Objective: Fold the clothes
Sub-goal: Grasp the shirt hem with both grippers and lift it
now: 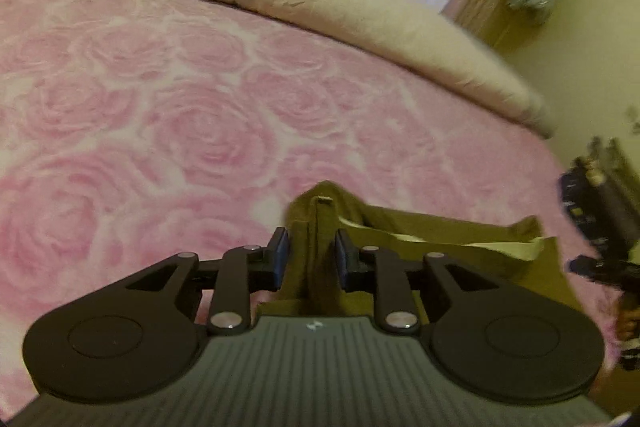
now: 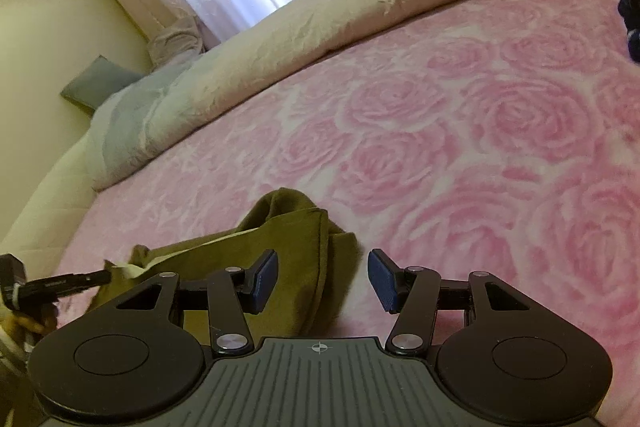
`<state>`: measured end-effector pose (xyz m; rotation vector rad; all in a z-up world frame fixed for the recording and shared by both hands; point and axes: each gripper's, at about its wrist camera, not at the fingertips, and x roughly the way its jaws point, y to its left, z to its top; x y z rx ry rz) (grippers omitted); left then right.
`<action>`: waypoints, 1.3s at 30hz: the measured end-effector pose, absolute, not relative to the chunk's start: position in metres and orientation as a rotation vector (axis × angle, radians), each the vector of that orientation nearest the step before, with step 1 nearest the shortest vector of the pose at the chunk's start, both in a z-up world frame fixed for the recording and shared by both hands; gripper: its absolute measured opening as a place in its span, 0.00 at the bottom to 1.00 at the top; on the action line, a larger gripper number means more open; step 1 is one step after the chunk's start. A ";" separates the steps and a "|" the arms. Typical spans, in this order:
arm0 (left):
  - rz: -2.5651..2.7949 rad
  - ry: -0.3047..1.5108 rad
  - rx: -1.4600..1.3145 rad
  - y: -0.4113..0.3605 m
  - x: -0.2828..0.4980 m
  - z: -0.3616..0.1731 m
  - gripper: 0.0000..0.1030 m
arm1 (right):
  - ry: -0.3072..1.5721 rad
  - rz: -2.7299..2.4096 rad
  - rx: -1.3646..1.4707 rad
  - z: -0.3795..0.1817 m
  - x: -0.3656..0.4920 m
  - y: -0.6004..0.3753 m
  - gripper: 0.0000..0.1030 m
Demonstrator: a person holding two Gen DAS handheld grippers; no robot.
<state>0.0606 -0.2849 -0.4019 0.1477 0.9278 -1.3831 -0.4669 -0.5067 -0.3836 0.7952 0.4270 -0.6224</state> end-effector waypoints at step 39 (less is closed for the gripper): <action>-1.442 0.705 0.095 -0.262 0.049 -0.385 0.02 | 0.316 -0.599 0.658 -0.373 -0.450 -0.504 0.02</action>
